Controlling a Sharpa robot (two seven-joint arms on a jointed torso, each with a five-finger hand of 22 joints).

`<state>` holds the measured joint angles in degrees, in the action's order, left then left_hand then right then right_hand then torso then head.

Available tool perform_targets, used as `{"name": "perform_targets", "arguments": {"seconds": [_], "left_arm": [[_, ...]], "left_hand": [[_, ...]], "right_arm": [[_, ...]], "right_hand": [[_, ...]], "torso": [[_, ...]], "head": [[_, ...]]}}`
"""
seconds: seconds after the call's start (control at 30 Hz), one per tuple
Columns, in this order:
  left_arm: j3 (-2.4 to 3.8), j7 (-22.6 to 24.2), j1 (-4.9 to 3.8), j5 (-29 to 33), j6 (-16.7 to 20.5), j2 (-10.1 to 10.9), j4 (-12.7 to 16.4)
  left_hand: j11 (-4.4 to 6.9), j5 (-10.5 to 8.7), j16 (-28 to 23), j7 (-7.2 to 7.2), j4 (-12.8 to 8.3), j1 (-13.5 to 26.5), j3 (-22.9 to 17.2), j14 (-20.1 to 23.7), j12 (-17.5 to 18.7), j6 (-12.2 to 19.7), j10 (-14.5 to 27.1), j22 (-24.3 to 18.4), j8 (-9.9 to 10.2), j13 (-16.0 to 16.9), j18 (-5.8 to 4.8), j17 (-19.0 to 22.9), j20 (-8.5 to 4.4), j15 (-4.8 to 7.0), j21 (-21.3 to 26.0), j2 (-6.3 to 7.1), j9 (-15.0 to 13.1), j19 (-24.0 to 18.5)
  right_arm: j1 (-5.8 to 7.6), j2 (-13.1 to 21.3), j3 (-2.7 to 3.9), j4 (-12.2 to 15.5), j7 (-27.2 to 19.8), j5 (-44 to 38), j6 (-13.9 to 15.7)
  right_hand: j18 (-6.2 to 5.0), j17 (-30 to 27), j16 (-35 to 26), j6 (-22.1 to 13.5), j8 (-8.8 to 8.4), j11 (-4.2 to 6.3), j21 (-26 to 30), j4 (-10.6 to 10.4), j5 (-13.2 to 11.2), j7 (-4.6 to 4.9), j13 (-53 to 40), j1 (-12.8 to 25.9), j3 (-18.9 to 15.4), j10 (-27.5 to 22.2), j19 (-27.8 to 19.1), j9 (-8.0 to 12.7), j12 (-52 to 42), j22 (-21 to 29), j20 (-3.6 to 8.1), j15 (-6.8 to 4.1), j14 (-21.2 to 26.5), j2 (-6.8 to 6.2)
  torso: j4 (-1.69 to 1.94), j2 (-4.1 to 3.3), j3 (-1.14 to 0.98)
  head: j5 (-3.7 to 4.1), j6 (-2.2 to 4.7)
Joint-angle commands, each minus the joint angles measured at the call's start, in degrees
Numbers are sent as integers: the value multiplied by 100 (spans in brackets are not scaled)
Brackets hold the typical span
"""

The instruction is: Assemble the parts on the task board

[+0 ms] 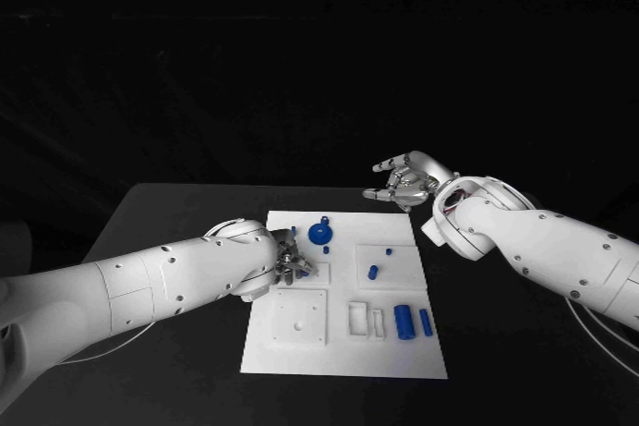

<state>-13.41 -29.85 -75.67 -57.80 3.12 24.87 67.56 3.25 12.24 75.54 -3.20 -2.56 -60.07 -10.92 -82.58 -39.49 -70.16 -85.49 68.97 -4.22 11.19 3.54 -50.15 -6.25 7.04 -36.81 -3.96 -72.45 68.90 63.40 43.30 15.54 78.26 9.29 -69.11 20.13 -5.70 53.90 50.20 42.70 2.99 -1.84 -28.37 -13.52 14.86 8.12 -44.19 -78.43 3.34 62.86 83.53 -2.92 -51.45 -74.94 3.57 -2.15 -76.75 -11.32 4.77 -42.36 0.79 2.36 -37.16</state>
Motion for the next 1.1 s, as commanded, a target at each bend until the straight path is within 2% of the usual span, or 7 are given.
{"name": "perform_targets", "arguments": {"seconds": [0.03, 0.5, 0.63, 0.73, 0.77, 0.83, 1.1], "left_arm": [[-24, -72, 45, 23, -190, -21, -14], [-24, -85, 48, 23, -162, -23, -60], [-23, -80, 48, 23, -130, 0, -54], [-21, -67, 49, 23, -98, 34, -34], [-20, -61, 48, 23, -92, 48, -24], [-19, -50, 48, 23, -81, 77, -1], [33, 63, 43, 287, -132, 225, 159]], "left_hand": [[195, -17, -32, 713, 44, 61, 64, -1, 28, -994, -134, 20, -6, -6, -19, 12, 5, 35, 40, 151, 22, 47], [195, -142, -42, 713, 299, 68, 126, -1, 34, -997, -133, 107, -17, -10, -35, 13, -8, 41, 132, 342, 35, 90], [194, -407, -46, 713, 445, 102, 135, 0, 36, -1014, -135, 139, -20, -12, -35, 18, -8, 43, 164, 429, 29, 101], [194, -606, -52, 716, 641, 127, 55, 0, 38, -1035, -136, 167, -19, -14, -36, 23, -9, 43, 191, 624, 32, 113], [195, -841, -51, 720, 777, 169, -24, 0, 37, -1057, -137, 176, -20, -14, -38, 20, -10, 43, 197, 792, 38, 116], [193, -934, -57, 709, 1080, 217, -123, 2, 42, -1082, -136, 193, -16, -19, -45, 27, -21, 48, 218, 1102, 46, 120], [178, -931, -95, 692, 1572, 28, 987, 19, 62, -1091, -135, 230, 3, -43, -92, 66, -55, 46, 290, 1226, 70, 121]], "right_arm": [[-2, -5, 3, 1, -29, -1, -46], [-9, -12, 3, -12, -36, 10, -40], [-15, -16, 3, -16, -39, 12, -37], [-22, -16, 3, -18, -42, 13, -33], [-24, -16, 3, -19, -43, 13, -31], [-27, -15, 3, -21, -46, 17, -27], [-52, -27, 4, -43, -55, 26, -15]], "right_hand": [[-89, -1, 21, 31, 0, 15, 5, -34, 39, -10, 5, 34, -15, 13, 44, -9, -30, -317, -8, -25, 5, -5], [-89, -1, 21, 31, 0, 15, 5, -34, 39, -10, 5, 34, -15, 13, 44, -9, -30, -317, -8, -25, 5, -5], [-89, -1, 21, 31, 0, 15, 6, -34, 39, -10, 5, 34, -15, 13, 44, -9, -30, -317, -8, -25, 5, -5], [-91, -5, 15, 17, 0, 14, 29, -51, 44, -9, 10, 32, -19, 11, 41, -8, -24, -313, -9, -24, 6, -7], [-91, -5, 15, 17, 0, 14, 29, -51, 44, -9, 10, 32, -19, 11, 41, -8, -24, -313, -9, -24, 6, -7], [-91, -5, 15, 17, 0, 14, 29, -51, 44, -9, 10, 32, -19, 11, 41, -8, -24, -313, -9, -24, 6, -7], [-93, -7, 11, 7, 1, 13, 48, -58, 45, -7, 13, 22, -21, 11, 40, -8, -23, -309, -9, -24, 7, -9]], "torso": [[1, 3, 5], [1, 1, 9], [-2, -3, 8], [-3, 0, 9], [-3, 1, 10], [-1, 6, 11], [0, 16, 11]], "head": [[6, -3], [9, -5], [11, -3], [12, -4], [14, -4], [20, -6], [-15, 54]]}}
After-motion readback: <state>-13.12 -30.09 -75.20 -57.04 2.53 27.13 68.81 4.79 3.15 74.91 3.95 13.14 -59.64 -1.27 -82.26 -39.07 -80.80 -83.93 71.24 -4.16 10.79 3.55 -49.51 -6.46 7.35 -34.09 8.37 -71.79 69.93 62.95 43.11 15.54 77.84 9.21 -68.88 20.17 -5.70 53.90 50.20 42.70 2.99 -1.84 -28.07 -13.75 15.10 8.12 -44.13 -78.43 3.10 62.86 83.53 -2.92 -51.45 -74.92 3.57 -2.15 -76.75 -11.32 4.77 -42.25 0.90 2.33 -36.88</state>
